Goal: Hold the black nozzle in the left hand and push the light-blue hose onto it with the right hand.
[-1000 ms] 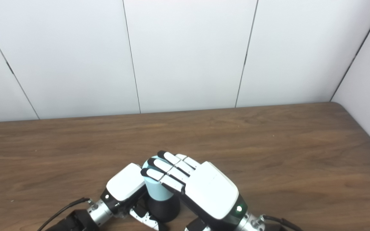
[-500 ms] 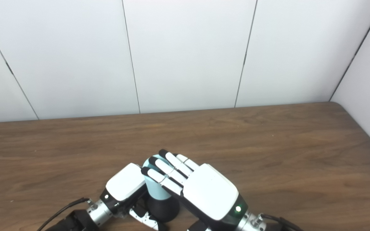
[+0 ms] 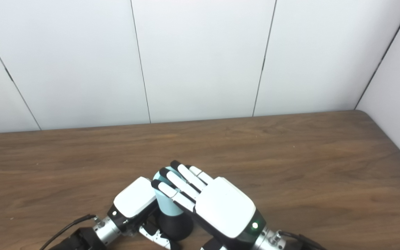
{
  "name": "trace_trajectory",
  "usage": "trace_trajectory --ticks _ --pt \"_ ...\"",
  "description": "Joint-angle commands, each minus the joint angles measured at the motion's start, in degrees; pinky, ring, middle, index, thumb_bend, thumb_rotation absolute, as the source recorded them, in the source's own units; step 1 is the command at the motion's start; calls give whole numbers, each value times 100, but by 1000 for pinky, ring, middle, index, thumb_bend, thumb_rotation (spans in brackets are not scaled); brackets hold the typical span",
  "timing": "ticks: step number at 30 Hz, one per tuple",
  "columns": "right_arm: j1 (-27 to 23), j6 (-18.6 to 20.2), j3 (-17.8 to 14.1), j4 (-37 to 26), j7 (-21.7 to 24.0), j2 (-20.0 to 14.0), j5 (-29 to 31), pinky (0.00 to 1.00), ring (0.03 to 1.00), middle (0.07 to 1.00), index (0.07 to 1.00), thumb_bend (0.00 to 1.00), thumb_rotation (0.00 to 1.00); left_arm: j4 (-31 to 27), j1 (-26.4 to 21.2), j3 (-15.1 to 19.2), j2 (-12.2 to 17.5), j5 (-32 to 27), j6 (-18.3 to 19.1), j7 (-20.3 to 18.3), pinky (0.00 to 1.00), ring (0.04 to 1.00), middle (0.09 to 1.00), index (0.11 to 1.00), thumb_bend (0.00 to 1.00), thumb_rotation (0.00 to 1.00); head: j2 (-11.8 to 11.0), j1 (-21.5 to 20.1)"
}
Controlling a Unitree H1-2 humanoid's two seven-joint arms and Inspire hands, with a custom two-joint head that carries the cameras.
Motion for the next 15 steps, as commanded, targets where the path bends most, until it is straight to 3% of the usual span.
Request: trace_trajectory --ticks 1,7,12,15 --pt "194 44 168 352 674 -192 -130 926 994 993 950 761 1000 361 514 -475 151 437 -102 -881 264 279 395 507 513 0 5 -4" --pt "214 50 162 367 608 -177 83 904 984 981 933 773 968 378 520 -466 142 418 -120 -848 279 293 396 512 514 0 5 -4" --pt "240 -61 152 486 224 -149 355 819 923 916 859 805 880 373 503 -481 151 422 -105 -920 270 283 397 506 513 0 5 -4" --pt "242 -66 177 538 99 -162 390 819 915 906 845 812 860 359 495 -487 159 433 -99 -933 281 296 400 510 513 0 0 -16"
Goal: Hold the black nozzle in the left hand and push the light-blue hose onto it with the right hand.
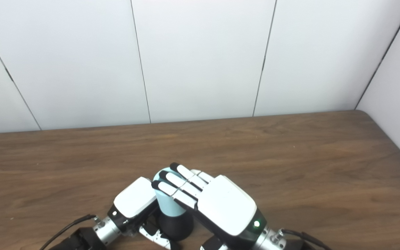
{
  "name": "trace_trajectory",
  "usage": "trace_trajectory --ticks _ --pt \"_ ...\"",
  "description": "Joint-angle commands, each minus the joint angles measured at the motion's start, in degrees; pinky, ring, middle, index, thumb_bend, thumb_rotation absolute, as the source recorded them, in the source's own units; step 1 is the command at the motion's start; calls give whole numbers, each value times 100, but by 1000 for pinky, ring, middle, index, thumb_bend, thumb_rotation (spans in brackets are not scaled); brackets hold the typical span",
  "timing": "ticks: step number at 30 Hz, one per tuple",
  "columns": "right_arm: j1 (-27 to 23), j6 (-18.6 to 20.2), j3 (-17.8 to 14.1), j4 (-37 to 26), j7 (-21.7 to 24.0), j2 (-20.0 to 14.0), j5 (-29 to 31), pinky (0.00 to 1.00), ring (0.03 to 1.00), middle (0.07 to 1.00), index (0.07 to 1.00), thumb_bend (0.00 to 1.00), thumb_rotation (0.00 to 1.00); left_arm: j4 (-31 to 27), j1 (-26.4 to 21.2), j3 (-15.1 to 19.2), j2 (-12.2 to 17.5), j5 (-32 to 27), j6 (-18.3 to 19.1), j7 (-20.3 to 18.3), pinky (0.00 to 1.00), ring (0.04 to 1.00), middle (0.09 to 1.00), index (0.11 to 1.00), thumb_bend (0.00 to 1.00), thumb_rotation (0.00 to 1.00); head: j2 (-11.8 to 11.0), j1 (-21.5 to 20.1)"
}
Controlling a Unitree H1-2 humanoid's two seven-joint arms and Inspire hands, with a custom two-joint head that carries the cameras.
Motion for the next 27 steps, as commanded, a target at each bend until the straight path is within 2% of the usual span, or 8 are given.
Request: trace_trajectory --ticks 1,7,14,17,27 --pt "242 -63 186 359 515 -197 -109 823 918 907 844 811 859 355 503 -487 164 446 -95 -938 285 301 401 512 513 0 0 -7" --pt "248 48 268 341 702 -276 -225 835 932 929 870 797 922 381 539 -455 150 386 -125 -853 252 265 388 503 514 0 21 -2" --pt "227 163 308 326 768 -307 -162 821 908 906 849 804 887 353 518 -479 167 413 -100 -940 284 301 400 513 514 0 17 -7" --pt "226 197 338 320 787 -320 -156 827 910 908 851 801 892 389 526 -473 160 444 -146 -795 268 281 394 507 514 0 21 1" --pt "232 190 381 333 746 -344 -136 831 903 903 841 798 905 325 538 -458 174 386 -109 -908 260 276 393 509 513 0 35 -2"
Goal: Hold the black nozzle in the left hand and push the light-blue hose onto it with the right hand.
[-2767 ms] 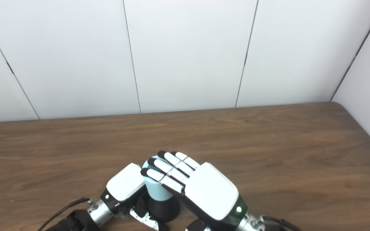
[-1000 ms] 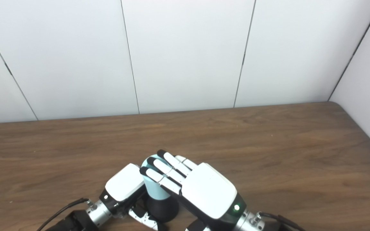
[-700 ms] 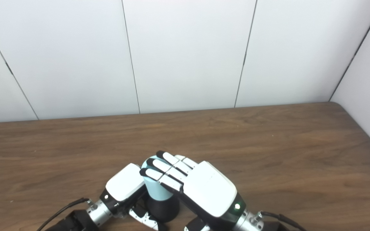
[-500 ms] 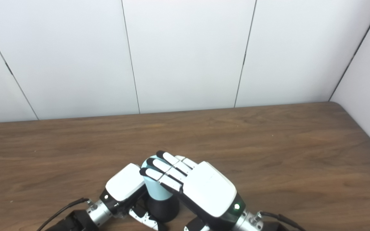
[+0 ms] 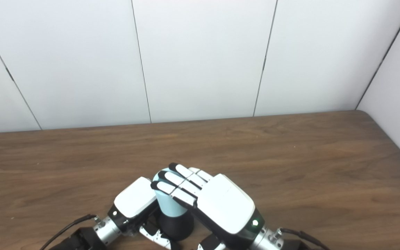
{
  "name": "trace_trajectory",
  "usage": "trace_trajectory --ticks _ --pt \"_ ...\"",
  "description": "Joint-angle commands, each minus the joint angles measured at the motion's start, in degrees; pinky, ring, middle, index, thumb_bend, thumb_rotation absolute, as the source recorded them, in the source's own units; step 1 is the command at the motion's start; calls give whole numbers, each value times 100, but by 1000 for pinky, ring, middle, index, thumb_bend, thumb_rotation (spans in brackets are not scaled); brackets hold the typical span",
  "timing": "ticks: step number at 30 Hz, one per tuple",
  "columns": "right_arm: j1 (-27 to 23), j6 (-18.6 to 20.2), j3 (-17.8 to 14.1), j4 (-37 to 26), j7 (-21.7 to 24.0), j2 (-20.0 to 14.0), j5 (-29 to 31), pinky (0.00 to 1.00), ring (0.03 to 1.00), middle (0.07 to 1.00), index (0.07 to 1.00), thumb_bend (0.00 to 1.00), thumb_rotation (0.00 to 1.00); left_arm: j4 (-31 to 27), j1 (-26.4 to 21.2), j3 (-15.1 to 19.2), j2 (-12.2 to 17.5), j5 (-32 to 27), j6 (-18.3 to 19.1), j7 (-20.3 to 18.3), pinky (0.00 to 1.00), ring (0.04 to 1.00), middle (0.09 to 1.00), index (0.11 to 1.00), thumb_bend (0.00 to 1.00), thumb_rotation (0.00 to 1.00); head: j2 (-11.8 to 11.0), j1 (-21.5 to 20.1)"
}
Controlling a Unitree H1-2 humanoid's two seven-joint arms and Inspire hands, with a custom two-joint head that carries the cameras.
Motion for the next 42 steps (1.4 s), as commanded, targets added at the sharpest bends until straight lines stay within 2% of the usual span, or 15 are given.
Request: trace_trajectory --ticks 1,5,11,16,22,26,31,33,35,39,42 --pt "261 -15 233 311 823 -320 -128 829 900 900 839 797 906 324 532 -460 176 406 -102 -914 261 276 393 508 513 0 9 -3" --pt "263 1 251 284 888 -331 -138 814 890 894 831 808 908 312 534 -462 179 404 -96 -929 276 295 398 511 514 0 9 -3" --pt "274 -2 272 309 848 -336 -67 790 873 882 818 819 907 351 532 -470 168 450 -105 -853 259 272 391 506 514 0 18 -1" --pt "274 2 276 313 826 -336 -29 783 868 876 813 822 908 334 526 -476 177 447 -93 -898 301 317 406 517 514 0 16 -1" --pt "264 -41 281 321 788 -353 -44 800 883 886 822 809 922 393 526 -466 161 438 -131 -812 277 287 393 507 514 0 14 -2" --pt "296 -65 288 329 740 -359 -82 789 872 879 815 810 918 326 535 -460 172 405 -78 -929 282 301 399 508 514 0 20 2" --pt "318 -60 314 277 828 -380 -261 815 913 912 852 784 940 350 527 -472 174 465 -98 -851 264 279 393 506 515 0 11 2" --pt "335 -5 329 243 944 -392 -396 890 975 973 922 759 988 358 517 -477 177 457 -106 -870 264 287 397 508 514 0 11 2" --pt "360 29 350 237 955 -397 -494 921 995 994 954 750 996 340 517 -475 181 437 -100 -908 277 300 401 512 514 0 11 2" --pt "443 3 367 251 895 -365 -698 901 1000 1000 973 746 1000 378 520 -472 170 435 -122 -853 253 269 424 497 518 0 3 9" --pt "483 -8 383 245 888 -346 -773 900 1000 1000 975 743 1000 360 519 -471 169 440 -87 -895 267 286 398 509 514 0 -1 11"
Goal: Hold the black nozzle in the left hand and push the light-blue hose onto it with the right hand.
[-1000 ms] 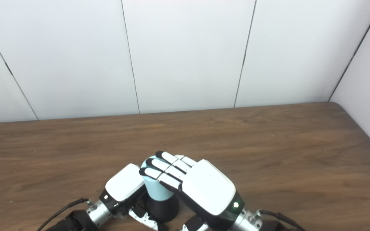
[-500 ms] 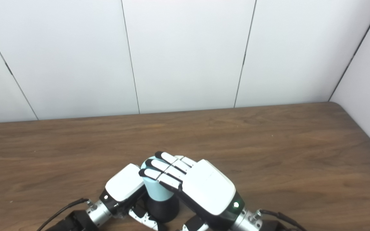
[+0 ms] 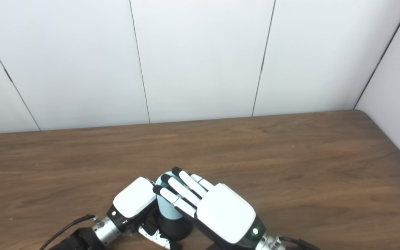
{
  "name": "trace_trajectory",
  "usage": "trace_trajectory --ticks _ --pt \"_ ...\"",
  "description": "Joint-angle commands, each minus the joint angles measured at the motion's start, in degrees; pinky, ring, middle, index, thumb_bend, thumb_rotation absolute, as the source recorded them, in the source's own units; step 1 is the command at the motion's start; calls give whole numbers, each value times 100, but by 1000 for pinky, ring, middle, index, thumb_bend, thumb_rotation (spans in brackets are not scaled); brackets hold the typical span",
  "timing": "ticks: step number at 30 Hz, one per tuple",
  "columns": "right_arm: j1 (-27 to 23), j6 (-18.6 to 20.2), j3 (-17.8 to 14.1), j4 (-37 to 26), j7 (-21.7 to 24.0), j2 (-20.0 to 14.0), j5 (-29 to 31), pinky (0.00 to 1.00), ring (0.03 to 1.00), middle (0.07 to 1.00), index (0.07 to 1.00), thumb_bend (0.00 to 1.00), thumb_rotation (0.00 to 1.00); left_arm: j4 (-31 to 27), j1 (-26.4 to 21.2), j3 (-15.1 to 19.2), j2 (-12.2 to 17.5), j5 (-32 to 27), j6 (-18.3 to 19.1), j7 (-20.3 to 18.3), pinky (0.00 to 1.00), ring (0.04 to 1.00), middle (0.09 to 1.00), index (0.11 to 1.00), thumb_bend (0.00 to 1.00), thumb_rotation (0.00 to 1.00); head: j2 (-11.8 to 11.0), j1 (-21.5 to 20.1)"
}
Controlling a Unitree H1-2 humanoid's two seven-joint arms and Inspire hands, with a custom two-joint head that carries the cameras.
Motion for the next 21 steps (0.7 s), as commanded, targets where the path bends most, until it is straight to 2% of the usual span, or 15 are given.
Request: trace_trajectory --ticks 1,6,9,11,13,16,20,21 --pt "326 -29 244 310 736 -158 -279 898 1000 1000 973 741 1000 353 512 -468 152 436 -92 -898 269 287 396 510 513 0 8 -6" --pt "361 -65 261 326 658 -156 -333 899 1000 1000 967 729 1000 377 516 -463 143 428 -110 -845 255 270 390 505 514 0 8 -6" --pt "365 -65 240 334 560 -138 -273 892 1000 1000 960 715 1000 375 507 -477 149 455 -104 -862 271 291 398 511 514 0 8 -6" --pt "373 -127 190 375 221 -76 -151 877 991 992 944 717 972 374 501 -482 151 461 -101 -874 276 297 399 512 514 0 -4 -10" --pt "376 -208 143 439 -163 -9 -21 849 966 970 916 719 896 383 500 -479 147 451 -106 -867 272 290 396 509 514 0 -14 -11" --pt "361 -286 79 528 -653 106 240 842 951 965 917 706 883 405 495 -479 137 429 -106 -881 268 282 394 504 514 0 -22 -13" --pt "265 -251 11 453 -821 251 505 941 995 998 989 750 969 428 490 -488 125 447 -115 -835 260 273 390 505 515 0 -33 -14" --pt "250 -248 -2 439 -827 270 537 976 998 999 996 768 979 430 490 -490 122 454 -108 -832 254 268 438 491 521 0 -32 -11"
